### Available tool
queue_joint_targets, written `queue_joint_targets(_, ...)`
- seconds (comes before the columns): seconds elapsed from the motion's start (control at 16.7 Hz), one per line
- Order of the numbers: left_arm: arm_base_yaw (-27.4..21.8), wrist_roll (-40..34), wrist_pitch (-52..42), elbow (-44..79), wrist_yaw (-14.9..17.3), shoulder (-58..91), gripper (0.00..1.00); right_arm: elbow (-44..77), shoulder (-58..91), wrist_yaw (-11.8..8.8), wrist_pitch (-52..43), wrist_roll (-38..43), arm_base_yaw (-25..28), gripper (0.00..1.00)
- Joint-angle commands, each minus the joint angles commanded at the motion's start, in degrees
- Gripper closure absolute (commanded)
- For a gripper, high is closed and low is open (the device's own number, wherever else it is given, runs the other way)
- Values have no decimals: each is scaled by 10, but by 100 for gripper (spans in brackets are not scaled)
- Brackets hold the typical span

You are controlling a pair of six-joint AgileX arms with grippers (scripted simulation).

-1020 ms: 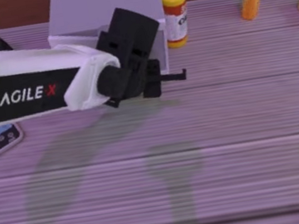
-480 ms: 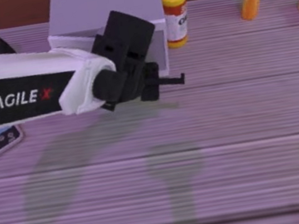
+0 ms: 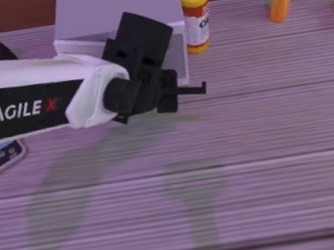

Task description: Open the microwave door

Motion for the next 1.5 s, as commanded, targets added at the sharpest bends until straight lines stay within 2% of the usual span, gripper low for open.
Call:
queue_joint_targets(0.9,0,0,0,0,0,0,100,0,0,0,0,0,0,0)
queue_joint_targets(1.5,4,19,11,-19,15,-13,100,0,0,0,0,0,0,0)
